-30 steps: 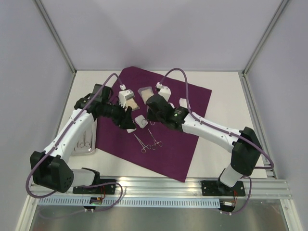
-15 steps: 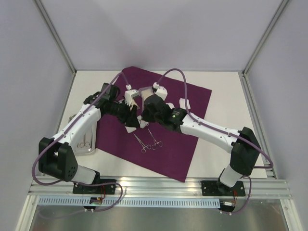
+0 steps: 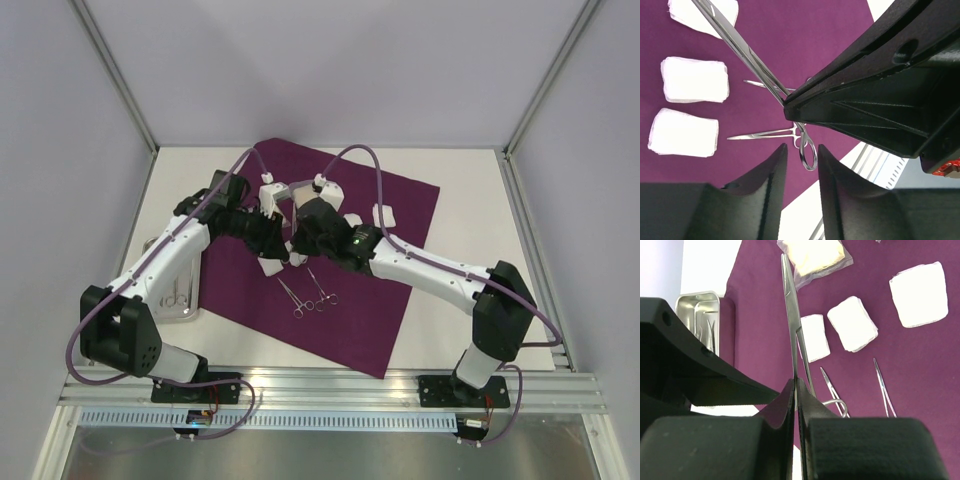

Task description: Prepare the surgical pack

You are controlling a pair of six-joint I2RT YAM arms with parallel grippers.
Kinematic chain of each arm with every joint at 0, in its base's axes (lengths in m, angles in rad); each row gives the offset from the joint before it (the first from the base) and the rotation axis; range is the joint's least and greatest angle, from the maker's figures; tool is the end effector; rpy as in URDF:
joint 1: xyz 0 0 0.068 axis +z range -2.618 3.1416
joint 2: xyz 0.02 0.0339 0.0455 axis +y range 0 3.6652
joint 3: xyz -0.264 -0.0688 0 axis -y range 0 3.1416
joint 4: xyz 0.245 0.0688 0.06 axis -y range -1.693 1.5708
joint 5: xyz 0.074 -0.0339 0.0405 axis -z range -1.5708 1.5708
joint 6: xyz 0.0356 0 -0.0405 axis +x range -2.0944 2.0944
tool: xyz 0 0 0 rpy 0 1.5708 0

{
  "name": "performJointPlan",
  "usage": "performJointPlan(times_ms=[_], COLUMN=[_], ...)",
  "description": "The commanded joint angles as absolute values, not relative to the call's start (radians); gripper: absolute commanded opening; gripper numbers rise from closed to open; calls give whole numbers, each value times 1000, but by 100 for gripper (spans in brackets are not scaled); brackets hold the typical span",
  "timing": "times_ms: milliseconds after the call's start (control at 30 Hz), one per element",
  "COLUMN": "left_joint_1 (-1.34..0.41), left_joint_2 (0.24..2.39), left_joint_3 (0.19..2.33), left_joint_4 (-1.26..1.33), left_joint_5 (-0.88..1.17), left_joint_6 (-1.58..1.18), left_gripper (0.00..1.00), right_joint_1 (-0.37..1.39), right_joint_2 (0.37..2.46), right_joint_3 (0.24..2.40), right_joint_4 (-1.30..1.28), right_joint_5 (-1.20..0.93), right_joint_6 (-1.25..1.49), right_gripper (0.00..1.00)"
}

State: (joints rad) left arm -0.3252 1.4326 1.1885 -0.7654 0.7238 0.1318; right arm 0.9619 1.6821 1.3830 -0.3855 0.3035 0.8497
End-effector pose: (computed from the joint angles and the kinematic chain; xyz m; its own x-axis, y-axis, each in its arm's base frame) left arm 0.2668 -0.1148 0.2888 -0.7199 0.3466 -0.6013 0.6739 0.5567 -0.4858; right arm 0.2288 0.3095 0.2927 -0.7273 0.2101 -0.6534 -0.1577 0.8753 0.4571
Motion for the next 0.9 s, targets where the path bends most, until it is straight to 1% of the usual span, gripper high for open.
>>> performJointPlan(times_ms=[0, 33, 167, 267, 300, 367, 400, 433, 533, 633, 667, 733, 767, 833, 867], left_joint_1=[-331, -331, -331, -331, -331, -331, -331, -331, -331, -331, -331, -325, -301, -255, -198], left_joint_2=[1446, 1450, 1451, 1450, 1451, 1457, 1459, 1459, 1468, 1468, 1467, 1459, 1454, 1447, 1447], left_joint_3=[1235, 1235, 1238, 1238, 1241, 1243, 1244, 1246, 1247, 1247, 1249, 1249, 1244, 1227, 1220], left_joint_4=[-759, -764, -770, -772, -773, -772, -772, -773, -779, -788, -792, -811, -821, -830, -850], left_joint_5=[730, 732, 744, 747, 747, 744, 744, 739, 718, 672, 655, 605, 598, 613, 623], left_joint_6=[115, 114, 117, 114, 114, 110, 109, 107, 100, 109, 113, 139, 143, 149, 158], left_gripper=[36, 34, 33, 25, 18, 8, 1, 0, 0, 0, 0, 0, 0, 0, 0], right_joint_1=[968, 968, 968, 968, 968, 968, 968, 968, 968, 965, 966, 965, 965, 966, 966], right_joint_2=[1677, 1675, 1674, 1678, 1681, 1689, 1689, 1692, 1695, 1687, 1680, 1667, 1654, 1641, 1629], right_joint_3=[1424, 1422, 1424, 1422, 1422, 1425, 1427, 1428, 1427, 1427, 1428, 1428, 1427, 1427, 1425], right_joint_4=[-334, -336, -341, -341, -339, -337, -337, -337, -351, -363, -367, -365, -364, -364, -365], right_joint_5=[311, 314, 322, 319, 316, 308, 302, 299, 307, 307, 304, 290, 269, 249, 229], right_joint_6=[868, 864, 861, 862, 864, 862, 862, 862, 865, 850, 845, 821, 809, 776, 766], right_gripper=[0, 0, 0, 0, 0, 1, 1, 0, 0, 11, 18, 27, 35, 40, 44])
